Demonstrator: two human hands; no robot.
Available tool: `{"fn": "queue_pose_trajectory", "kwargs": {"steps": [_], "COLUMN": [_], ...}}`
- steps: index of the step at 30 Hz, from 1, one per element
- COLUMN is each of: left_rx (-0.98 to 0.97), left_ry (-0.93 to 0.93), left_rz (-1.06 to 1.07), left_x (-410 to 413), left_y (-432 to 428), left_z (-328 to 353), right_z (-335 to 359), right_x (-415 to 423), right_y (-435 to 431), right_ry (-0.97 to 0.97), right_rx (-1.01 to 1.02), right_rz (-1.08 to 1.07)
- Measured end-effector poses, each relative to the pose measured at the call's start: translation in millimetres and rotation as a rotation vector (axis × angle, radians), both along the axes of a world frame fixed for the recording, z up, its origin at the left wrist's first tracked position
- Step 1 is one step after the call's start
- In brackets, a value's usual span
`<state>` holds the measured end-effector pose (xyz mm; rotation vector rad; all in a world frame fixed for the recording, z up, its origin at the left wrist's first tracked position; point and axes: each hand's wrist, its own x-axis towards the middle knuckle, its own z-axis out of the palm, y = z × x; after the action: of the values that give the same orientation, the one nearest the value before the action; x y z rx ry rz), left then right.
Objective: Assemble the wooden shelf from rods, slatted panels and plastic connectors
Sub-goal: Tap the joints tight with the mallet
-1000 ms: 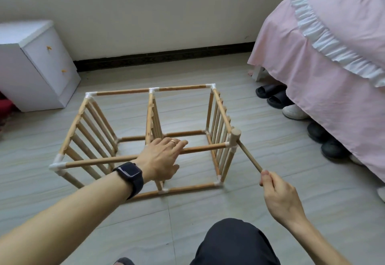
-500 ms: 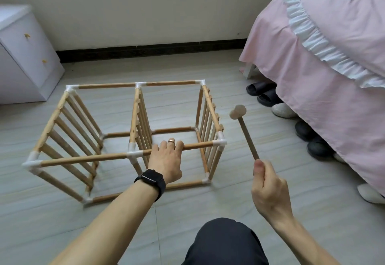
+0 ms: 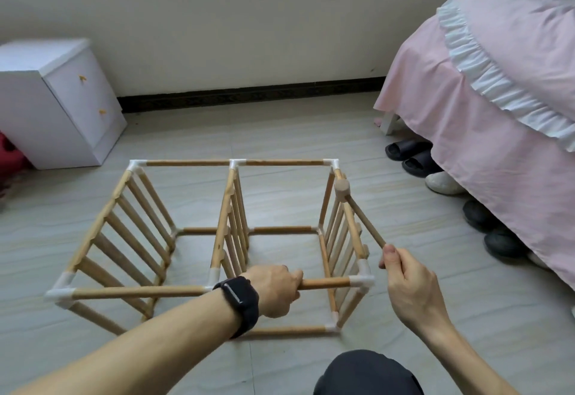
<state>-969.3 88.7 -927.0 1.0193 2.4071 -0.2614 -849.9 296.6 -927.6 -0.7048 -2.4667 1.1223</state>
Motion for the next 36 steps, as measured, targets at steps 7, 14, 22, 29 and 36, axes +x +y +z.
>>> {"fn": "queue_pose_trajectory", "kwargs": {"steps": [7,14,22,29,36], "left_rx": [0.361,0.48,0.584,0.578,0.581], "left_ry": [0.198,0.198,0.248,0.272,0.279], "left_rz": [0.22,0.887,0.892,0.885,0.905], "left_x": [-75.9,-100.6,-102.1,-101.3,-96.9], "left_y": [-8.3,-55.0,-53.5,-53.3,-52.0], "left_z": [31.6,-23.4,-39.4,-39.5,-36.9], "right_z": [12.7,8.9,-3.6,-3.2,-4.3], "right_x": [-76.7,-147.9,-153.2,-153.5,-149.6], "right_y": [21.8,52.9,73.5,67.6,63.1], "right_ry": [-0.049,-0.126,-0.317,-0.289,-0.077], "right_rx": [-0.034,0.196,0.406,0.491,0.485], "right_rz": [0.014,0.015,0.031,-0.002,-0.085]}}
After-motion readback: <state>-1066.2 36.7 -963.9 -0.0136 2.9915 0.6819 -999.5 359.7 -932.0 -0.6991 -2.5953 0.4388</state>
